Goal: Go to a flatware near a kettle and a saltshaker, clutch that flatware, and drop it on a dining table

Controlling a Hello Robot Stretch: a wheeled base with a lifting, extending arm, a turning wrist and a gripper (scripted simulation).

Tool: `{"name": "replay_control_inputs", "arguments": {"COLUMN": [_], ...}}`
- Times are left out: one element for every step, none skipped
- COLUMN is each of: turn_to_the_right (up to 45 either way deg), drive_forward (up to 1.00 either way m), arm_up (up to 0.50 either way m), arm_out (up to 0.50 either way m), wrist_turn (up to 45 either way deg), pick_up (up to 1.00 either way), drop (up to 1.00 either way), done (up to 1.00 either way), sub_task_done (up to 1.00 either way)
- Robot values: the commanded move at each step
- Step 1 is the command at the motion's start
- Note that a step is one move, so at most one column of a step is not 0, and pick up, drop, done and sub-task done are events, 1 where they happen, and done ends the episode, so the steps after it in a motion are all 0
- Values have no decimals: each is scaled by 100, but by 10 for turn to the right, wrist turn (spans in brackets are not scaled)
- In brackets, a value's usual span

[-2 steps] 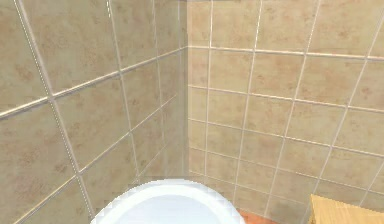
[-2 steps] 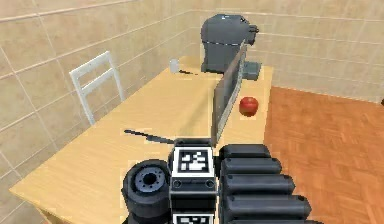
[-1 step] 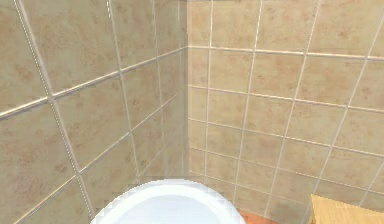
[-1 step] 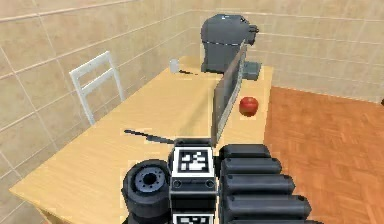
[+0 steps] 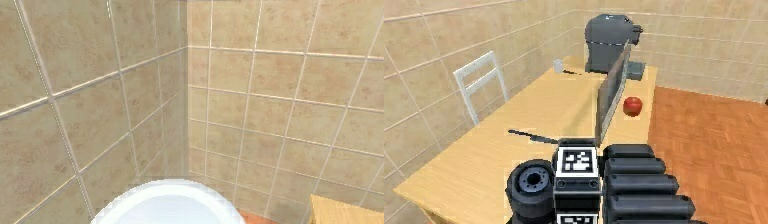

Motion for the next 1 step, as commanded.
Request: {"name": "replay_control_inputs", "arguments": {"turn_to_the_right": [450], "drive_forward": [0], "arm_up": [0], "arm_out": [0], "wrist_turn": [0], "pick_up": [0], "drop": [0], "done": [0], "sub_task_done": [0]}}
